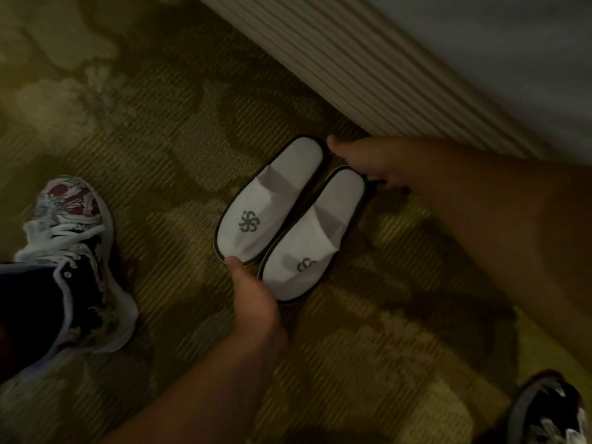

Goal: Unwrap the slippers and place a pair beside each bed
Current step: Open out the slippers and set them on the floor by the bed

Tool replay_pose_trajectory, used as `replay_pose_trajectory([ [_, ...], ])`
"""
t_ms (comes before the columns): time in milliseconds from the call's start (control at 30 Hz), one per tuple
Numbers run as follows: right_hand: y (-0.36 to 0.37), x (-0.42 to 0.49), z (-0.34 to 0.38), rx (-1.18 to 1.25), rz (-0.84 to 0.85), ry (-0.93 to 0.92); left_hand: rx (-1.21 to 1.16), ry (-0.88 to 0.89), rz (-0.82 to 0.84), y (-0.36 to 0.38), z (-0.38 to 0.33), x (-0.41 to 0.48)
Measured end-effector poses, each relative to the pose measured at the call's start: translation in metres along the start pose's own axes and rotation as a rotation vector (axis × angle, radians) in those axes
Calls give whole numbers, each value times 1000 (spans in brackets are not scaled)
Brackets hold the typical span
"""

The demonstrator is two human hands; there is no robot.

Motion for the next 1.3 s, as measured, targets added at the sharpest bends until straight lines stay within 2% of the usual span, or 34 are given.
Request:
replay_pose_trajectory([
  [467, 5, 8, -1, -78, 22, 22, -15, -110, 26, 2, 3, -8],
  [733, 4, 11, 13, -85, 12, -39, -53, -159, -21, -4, 0, -9],
  [867, 1, 14, 26, -171, 14, -157, -89, -183, 5, -3, 0, -10],
  [1000, 9, 16, 22, -116, 78, -90, -131, -141, -15, -2, -5, -11],
  [1133, 8, 17, 28, -129, 42, -131, -110, -132, -12, -3, -6, -8],
  [1300, 14, 20, 17, -74, 91, -54, -115, -119, 5, -3, -5, -3],
])
Point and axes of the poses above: each hand's wrist, its own x-axis towards the middle knuckle, its own y-axis out of the palm, z = x × y, the point moved 8 cm from there along x, towards the middle knuckle, and after that the axes turned 6 degrees about -z, right-handed, at the moved point
